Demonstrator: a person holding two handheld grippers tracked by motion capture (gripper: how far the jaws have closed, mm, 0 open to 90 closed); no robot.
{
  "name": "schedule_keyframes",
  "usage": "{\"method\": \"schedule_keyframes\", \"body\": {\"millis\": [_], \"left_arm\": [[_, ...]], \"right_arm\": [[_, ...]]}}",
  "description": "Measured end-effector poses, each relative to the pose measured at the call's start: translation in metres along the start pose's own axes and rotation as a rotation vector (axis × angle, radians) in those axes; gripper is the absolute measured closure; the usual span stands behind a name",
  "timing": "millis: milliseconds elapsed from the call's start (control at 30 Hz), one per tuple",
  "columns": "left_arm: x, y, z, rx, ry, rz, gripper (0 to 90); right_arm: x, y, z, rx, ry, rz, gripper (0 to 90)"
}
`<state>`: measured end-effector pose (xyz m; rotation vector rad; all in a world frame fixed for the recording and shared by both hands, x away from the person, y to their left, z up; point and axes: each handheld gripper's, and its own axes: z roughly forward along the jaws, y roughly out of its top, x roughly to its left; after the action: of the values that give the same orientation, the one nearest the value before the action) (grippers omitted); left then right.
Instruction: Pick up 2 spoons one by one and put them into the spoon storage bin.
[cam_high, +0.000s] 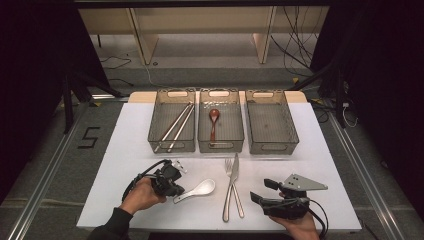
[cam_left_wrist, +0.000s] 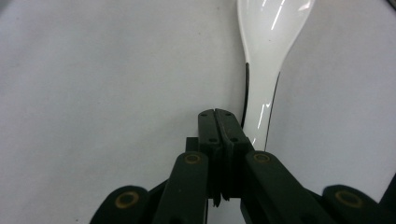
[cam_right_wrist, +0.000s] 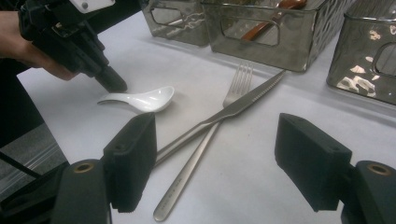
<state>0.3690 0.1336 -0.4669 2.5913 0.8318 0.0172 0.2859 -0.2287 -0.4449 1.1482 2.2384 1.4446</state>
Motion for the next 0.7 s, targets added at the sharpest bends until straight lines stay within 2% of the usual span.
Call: {"method": "schedule_keyframes", "body": {"millis": [233,333,400,467,500,567,700], "left_arm": [[-0.002,-0.001,-0.001,0.005,-0.015,0.001,88.0],[0.000,0.000,-0.007,-0.021,-0.003,-0.016,83.7],[0.000,0.001,-0.013,-0.054,0.007,-0.039,76.2],[-0.001,0.003,-0.018,-0.066,-0.007,-0.048,69.5],[-0.002,0.004,-0.019,-0.073,-0.012,-0.058,63.0],[-0.005,0.006,-0.020,-0.072,-0.023,-0.068,53.6],[-0.013,0.011,-0.017,-0.047,-0.011,-0.061,39.1]], "right_arm": [[0.000,0.000,0.000,0.000,0.000,-0.001,30.5],[0.000,0.000,0.000,0.001,-0.001,0.000,30.5],[0.000,0.000,0.000,0.001,-0.001,0.000,30.5],[0.000,0.000,0.000,0.001,-0.002,0.000,30.5],[0.000,0.000,0.000,0.002,-0.002,0.000,30.5],[0.000,0.000,0.000,0.001,-0.001,-0.002,30.5],[0.000,0.000,0.000,0.001,-0.002,0.000,30.5]]}}
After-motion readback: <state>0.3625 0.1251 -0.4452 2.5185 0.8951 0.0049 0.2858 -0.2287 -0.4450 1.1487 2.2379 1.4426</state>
